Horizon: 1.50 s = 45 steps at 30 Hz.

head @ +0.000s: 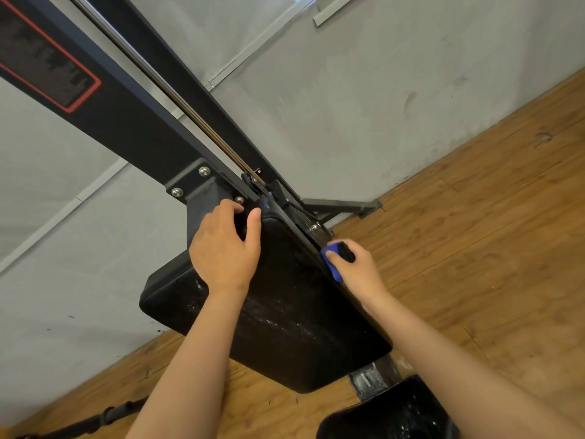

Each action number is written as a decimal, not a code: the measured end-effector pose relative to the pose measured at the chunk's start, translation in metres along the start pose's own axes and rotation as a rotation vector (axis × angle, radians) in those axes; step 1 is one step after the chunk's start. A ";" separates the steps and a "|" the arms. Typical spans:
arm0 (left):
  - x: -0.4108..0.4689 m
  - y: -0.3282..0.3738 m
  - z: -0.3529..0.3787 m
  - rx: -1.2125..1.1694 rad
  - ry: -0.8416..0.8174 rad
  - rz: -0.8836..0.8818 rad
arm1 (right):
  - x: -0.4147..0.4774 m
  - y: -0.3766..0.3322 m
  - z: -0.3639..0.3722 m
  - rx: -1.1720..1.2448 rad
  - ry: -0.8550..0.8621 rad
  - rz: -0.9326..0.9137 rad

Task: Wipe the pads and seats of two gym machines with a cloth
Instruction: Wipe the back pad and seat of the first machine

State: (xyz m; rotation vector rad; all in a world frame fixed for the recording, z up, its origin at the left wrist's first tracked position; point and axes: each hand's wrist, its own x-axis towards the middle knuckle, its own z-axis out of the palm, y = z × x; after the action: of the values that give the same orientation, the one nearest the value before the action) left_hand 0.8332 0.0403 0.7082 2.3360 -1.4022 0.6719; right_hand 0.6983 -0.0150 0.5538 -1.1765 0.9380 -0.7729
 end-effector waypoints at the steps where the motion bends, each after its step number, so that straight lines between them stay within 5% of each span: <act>1: 0.000 0.000 0.000 0.007 -0.003 0.001 | 0.003 -0.013 0.004 0.030 -0.002 -0.037; 8: -0.001 0.001 -0.001 0.001 -0.021 0.011 | 0.007 -0.017 0.009 0.044 -0.003 -0.114; 16: 0.000 0.001 -0.001 0.016 -0.018 0.015 | -0.018 0.075 -0.014 -0.124 0.061 0.181; 27: -0.002 0.003 -0.002 0.029 -0.024 0.022 | -0.004 0.004 -0.002 0.041 -0.023 -0.112; 38: -0.002 0.002 -0.001 0.031 -0.013 0.029 | -0.025 0.112 -0.024 -0.104 0.047 0.205; 45: -0.002 0.001 0.002 0.007 0.026 0.045 | -0.017 0.068 -0.009 0.095 0.041 0.029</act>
State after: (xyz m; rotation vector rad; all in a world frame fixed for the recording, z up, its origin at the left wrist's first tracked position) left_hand 0.8321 0.0399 0.7055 2.2983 -1.4475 0.7186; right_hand 0.6840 0.0121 0.4896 -1.0660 0.9404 -0.8123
